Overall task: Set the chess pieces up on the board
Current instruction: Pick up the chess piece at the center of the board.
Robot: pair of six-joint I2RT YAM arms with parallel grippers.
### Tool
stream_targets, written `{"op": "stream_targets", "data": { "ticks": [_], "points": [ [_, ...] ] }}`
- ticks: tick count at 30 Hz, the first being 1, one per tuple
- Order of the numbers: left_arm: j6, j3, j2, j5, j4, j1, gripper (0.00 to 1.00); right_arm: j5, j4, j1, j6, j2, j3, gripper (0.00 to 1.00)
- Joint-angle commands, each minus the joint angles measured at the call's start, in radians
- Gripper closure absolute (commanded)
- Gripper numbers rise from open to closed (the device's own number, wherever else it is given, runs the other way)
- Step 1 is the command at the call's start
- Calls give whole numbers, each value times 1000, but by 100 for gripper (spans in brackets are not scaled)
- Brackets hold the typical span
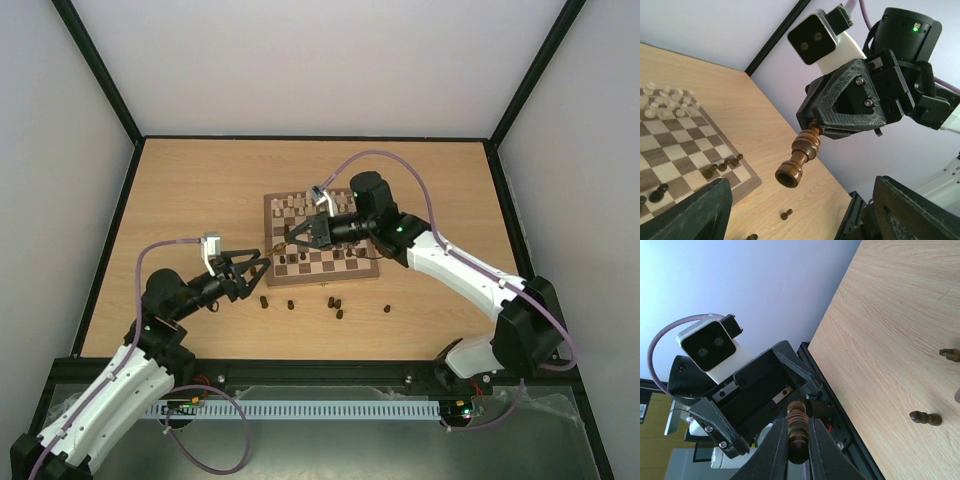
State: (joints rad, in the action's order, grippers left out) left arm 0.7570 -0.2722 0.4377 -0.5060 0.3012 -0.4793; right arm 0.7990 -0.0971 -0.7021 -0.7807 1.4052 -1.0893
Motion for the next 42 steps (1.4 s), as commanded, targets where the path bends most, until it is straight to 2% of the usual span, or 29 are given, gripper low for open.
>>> {"op": "stream_targets", "data": {
  "ticks": [1, 5, 13, 19, 33, 37, 42],
  "points": [
    [9, 15, 25, -25, 75, -9, 25, 59, -67, -8, -37, 17, -10, 91],
    [9, 19, 38, -24, 89, -17, 34, 67, -86, -8, -47, 23, -6, 91],
    [13, 26, 57, -13, 113, -18, 39, 77, -90, -13, -45, 41, -1, 90],
    [13, 26, 69, -10, 127, -18, 46, 81, -94, -20, -42, 59, 0, 90],
    [10, 30, 94, 0, 128, -18, 74, 72, -93, -20, -31, 74, 3, 90],
    [2, 25, 91, 13, 98, -18, 78, 48, -63, -19, -7, 71, -1, 90],
    [-34, -5, 68, 61, -6, -18, 78, -23, 33, -7, 59, 54, -12, 90]
  ]
}}
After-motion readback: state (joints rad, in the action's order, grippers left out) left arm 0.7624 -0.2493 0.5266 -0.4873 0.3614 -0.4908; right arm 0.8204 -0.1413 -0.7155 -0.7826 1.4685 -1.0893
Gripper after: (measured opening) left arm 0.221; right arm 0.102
